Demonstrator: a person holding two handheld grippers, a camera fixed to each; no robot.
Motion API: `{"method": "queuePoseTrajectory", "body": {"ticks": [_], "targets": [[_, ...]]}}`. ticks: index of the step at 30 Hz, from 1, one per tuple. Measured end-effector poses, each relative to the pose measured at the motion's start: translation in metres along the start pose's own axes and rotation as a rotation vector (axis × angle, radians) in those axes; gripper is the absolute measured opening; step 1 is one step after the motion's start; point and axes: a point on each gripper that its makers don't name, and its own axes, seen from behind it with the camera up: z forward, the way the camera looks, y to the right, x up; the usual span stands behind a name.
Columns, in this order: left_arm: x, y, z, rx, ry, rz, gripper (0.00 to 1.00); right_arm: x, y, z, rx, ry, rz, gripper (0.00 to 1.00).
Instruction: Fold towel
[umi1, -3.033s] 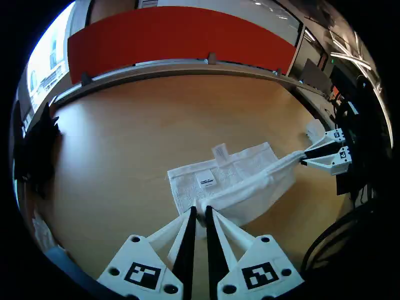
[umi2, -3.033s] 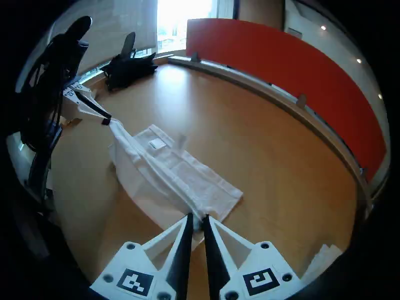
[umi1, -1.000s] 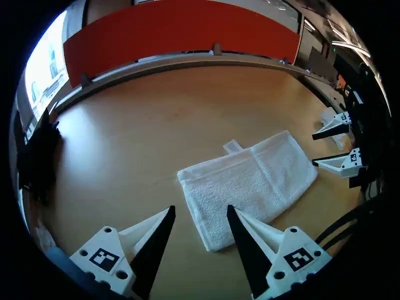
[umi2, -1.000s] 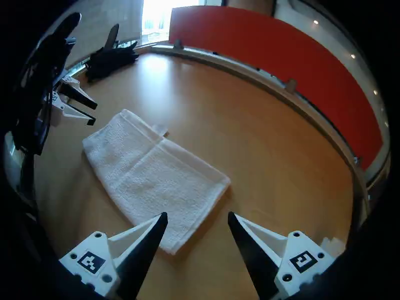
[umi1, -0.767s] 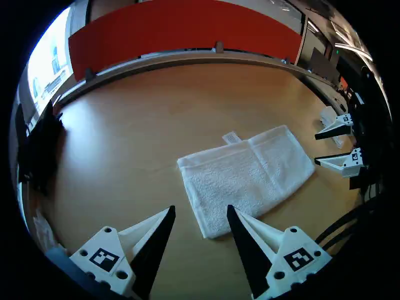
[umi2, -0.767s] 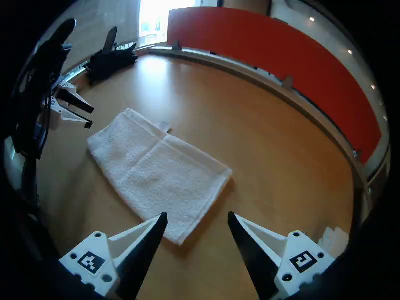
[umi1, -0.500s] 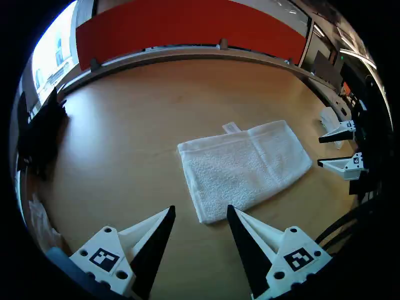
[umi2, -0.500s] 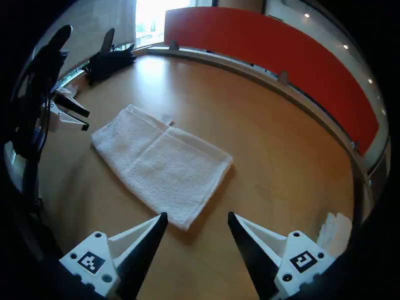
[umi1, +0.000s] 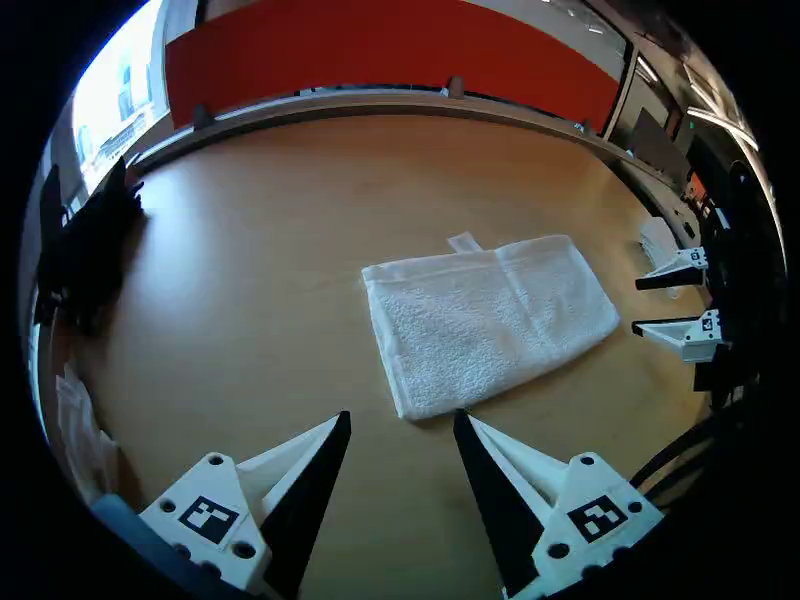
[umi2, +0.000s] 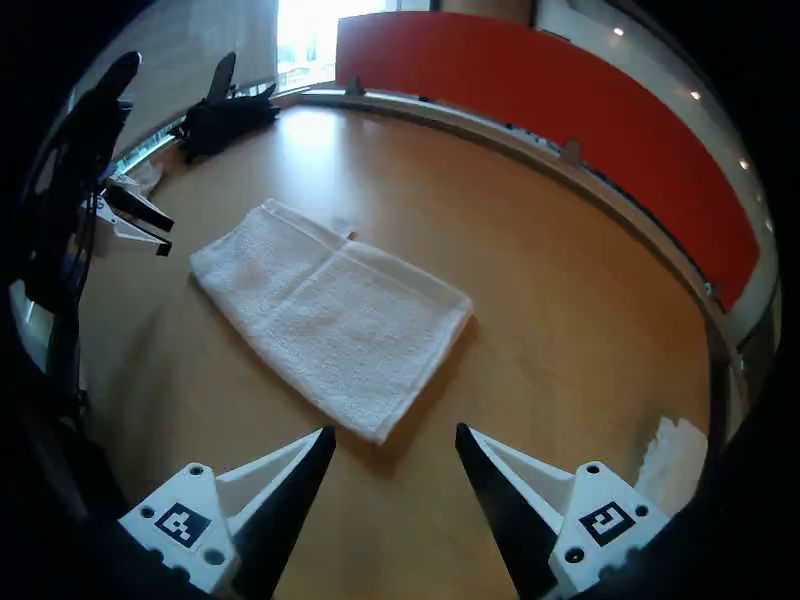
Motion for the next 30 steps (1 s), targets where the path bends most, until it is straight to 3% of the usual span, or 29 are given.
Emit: {"method": "queuePoseTrajectory", "body": {"ticks": [11, 21, 26, 30], "targets": [[-0.006, -0.005, -0.006, 0.018, 0.002, -0.014, 0.75, -0.006, -0.003, 0.007, 0.046, -0.025, -0.056, 0.86], [-0.013, -0.017, -0.014, 0.059, 0.013, -0.044, 0.76, -0.008, -0.006, 0.017, 0.089, -0.047, -0.120, 0.83], [-0.019, -0.025, -0.019, 0.079, 0.014, -0.065, 0.75, -0.009, -0.010, 0.021, 0.112, -0.056, -0.140, 0.76], [-0.027, -0.031, -0.025, 0.095, 0.010, -0.080, 0.75, -0.012, -0.011, 0.024, 0.130, -0.073, -0.152, 0.64]]}}
